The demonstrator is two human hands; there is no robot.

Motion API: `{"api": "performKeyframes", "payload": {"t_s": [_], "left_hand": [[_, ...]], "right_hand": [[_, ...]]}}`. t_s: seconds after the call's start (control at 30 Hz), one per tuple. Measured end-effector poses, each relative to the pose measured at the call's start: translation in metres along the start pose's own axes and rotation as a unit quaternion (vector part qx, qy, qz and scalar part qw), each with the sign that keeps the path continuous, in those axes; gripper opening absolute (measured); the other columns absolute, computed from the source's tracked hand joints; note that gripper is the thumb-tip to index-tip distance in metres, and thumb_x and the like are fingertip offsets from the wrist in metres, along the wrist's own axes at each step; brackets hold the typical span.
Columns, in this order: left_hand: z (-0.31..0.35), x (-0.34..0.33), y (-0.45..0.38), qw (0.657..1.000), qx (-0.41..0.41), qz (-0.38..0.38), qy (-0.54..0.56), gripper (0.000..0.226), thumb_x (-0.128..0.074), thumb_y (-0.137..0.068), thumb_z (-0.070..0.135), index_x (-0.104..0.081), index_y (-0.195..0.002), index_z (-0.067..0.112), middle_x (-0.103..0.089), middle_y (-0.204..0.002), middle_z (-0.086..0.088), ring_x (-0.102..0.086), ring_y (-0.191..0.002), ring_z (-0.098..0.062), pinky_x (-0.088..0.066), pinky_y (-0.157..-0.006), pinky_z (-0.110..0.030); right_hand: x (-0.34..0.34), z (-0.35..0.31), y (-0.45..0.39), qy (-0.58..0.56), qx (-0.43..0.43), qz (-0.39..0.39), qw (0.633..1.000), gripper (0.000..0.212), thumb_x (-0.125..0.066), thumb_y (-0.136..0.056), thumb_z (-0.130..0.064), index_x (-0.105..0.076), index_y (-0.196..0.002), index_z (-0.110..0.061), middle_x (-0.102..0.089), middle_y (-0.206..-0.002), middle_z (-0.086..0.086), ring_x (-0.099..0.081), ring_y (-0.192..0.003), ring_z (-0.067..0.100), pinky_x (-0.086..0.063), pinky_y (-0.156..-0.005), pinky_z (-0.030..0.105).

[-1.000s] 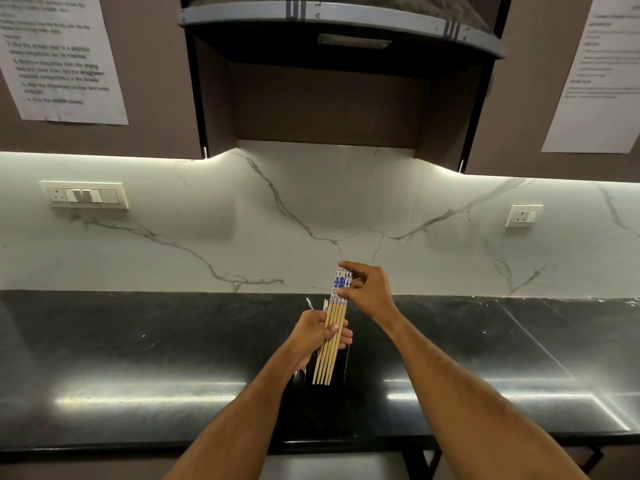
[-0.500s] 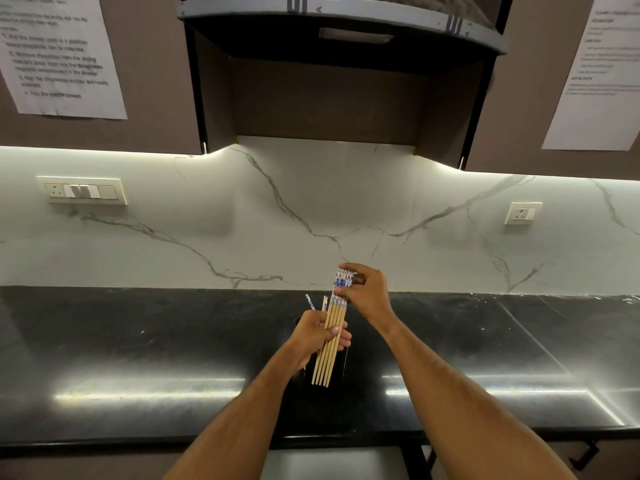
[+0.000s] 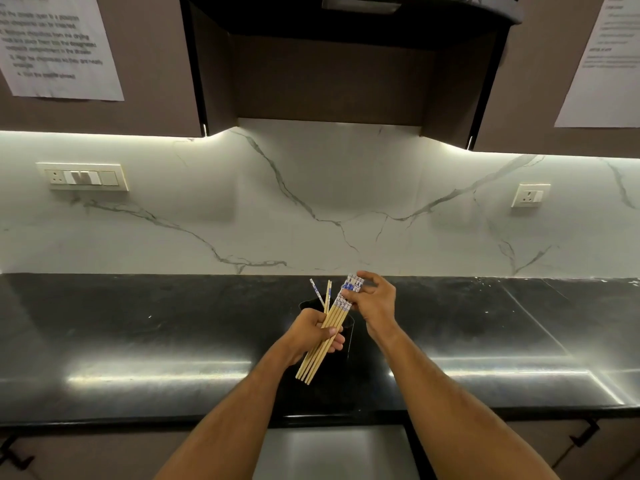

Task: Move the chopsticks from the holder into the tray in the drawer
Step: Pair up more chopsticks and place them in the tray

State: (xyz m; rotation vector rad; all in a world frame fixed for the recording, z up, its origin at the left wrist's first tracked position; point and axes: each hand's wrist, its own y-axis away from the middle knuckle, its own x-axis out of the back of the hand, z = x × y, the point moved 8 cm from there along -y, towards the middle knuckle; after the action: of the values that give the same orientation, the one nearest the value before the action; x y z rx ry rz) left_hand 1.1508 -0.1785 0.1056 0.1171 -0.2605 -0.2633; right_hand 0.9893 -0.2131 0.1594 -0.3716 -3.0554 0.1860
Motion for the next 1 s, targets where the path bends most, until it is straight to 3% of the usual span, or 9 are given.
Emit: {"api": "performKeyframes", "payload": {"t_s": [0.2, 0.37, 0.43, 0.5, 0.6, 0.67, 0.77, 0.9, 1.0], "left_hand": [[-0.019, -0.002, 0.003, 0.997, 0.021, 0.019, -0.074, 0.013, -0.058, -0.1, 0.005, -0.069, -0.105, 0.002, -0.078, -0.092, -0.015, -0.078, -0.085, -0.024, -0.064, -0.082, -0.04], [-0.042, -0.005, 0.008, 0.977, 0.026, 0.035, -0.21, 0.01, -0.062, -0.097, 0.005, -0.07, -0.102, 0.004, -0.077, -0.086, -0.012, -0.076, -0.072, -0.015, -0.062, -0.068, -0.024], [-0.057, -0.008, 0.007, 0.955, 0.04, 0.026, -0.293, 0.011, -0.064, -0.095, 0.007, -0.071, -0.103, 0.011, -0.075, -0.088, -0.007, -0.072, -0.073, -0.01, -0.061, -0.071, -0.024], [-0.069, -0.015, 0.008, 0.922, 0.04, 0.013, -0.384, 0.018, -0.064, -0.093, 0.01, -0.07, -0.11, 0.013, -0.071, -0.1, -0.008, -0.07, -0.089, -0.019, -0.061, -0.084, -0.035], [-0.083, -0.033, 0.013, 0.864, 0.03, -0.02, -0.502, 0.025, -0.059, -0.095, 0.01, -0.066, -0.118, 0.011, -0.064, -0.116, -0.013, -0.064, -0.105, -0.031, -0.054, -0.09, -0.04], [-0.091, -0.045, 0.016, 0.84, 0.03, -0.044, -0.539, 0.028, -0.06, -0.095, 0.008, -0.064, -0.123, 0.008, -0.064, -0.121, -0.015, -0.064, -0.11, -0.033, -0.052, -0.093, -0.04], [-0.114, -0.058, 0.024, 0.835, 0.044, -0.075, -0.543, 0.031, -0.065, -0.093, 0.007, -0.064, -0.124, 0.009, -0.066, -0.12, -0.015, -0.065, -0.11, -0.033, -0.052, -0.097, -0.041], [-0.145, -0.074, 0.045, 0.856, 0.011, -0.053, -0.515, 0.022, -0.063, -0.093, 0.003, -0.067, -0.112, 0.014, -0.069, -0.104, -0.01, -0.068, -0.096, -0.027, -0.057, -0.087, -0.039], [-0.171, -0.089, 0.055, 0.859, 0.014, -0.069, -0.507, 0.028, -0.061, -0.095, 0.004, -0.065, -0.12, 0.017, -0.068, -0.108, -0.01, -0.067, -0.098, -0.028, -0.057, -0.09, -0.042]], "right_hand": [[0.002, 0.026, 0.018, -0.02, -0.012, -0.018, 1.0, 0.054, -0.081, -0.079, 0.002, -0.06, -0.128, -0.009, -0.076, -0.097, 0.009, -0.077, -0.083, 0.018, -0.064, -0.076, 0.039], [0.017, 0.026, 0.033, 0.216, 0.127, 0.008, 0.968, 0.069, -0.085, -0.08, -0.022, -0.053, -0.14, -0.01, -0.065, -0.124, 0.002, -0.063, -0.112, 0.012, -0.054, -0.098, 0.03], [0.01, 0.019, 0.044, 0.307, 0.232, -0.031, 0.923, 0.06, -0.083, -0.082, -0.021, -0.058, -0.135, -0.009, -0.065, -0.126, 0.003, -0.06, -0.116, 0.015, -0.051, -0.102, 0.033], [-0.013, 0.027, 0.061, 0.4, 0.292, -0.149, 0.856, 0.049, -0.08, -0.083, -0.023, -0.063, -0.127, -0.011, -0.068, -0.119, 0.004, -0.061, -0.113, 0.018, -0.052, -0.1, 0.04], [-0.043, 0.072, 0.088, 0.554, 0.251, -0.323, 0.725, 0.038, -0.075, -0.085, -0.03, -0.067, -0.12, -0.018, -0.071, -0.112, 0.002, -0.064, -0.106, 0.02, -0.052, -0.094, 0.04], [-0.049, 0.101, 0.101, 0.594, 0.202, -0.368, 0.686, 0.029, -0.074, -0.087, -0.026, -0.067, -0.114, -0.019, -0.071, -0.109, 0.003, -0.066, -0.1, 0.022, -0.053, -0.089, 0.039], [-0.046, 0.132, 0.116, 0.612, 0.152, -0.384, 0.675, 0.027, -0.068, -0.09, -0.013, -0.064, -0.117, -0.017, -0.069, -0.11, 0.008, -0.066, -0.1, 0.026, -0.054, -0.089, 0.04], [-0.039, 0.159, 0.132, 0.613, 0.129, -0.377, 0.682, 0.017, -0.063, -0.093, -0.007, -0.069, -0.106, -0.016, -0.07, -0.096, 0.007, -0.067, -0.09, 0.024, -0.056, -0.084, 0.037], [-0.031, 0.182, 0.146, 0.614, 0.109, -0.382, 0.682, 0.017, -0.063, -0.092, -0.006, -0.072, -0.1, -0.018, -0.067, -0.084, 0.003, -0.064, -0.079, 0.02, -0.049, -0.074, 0.031]]}}
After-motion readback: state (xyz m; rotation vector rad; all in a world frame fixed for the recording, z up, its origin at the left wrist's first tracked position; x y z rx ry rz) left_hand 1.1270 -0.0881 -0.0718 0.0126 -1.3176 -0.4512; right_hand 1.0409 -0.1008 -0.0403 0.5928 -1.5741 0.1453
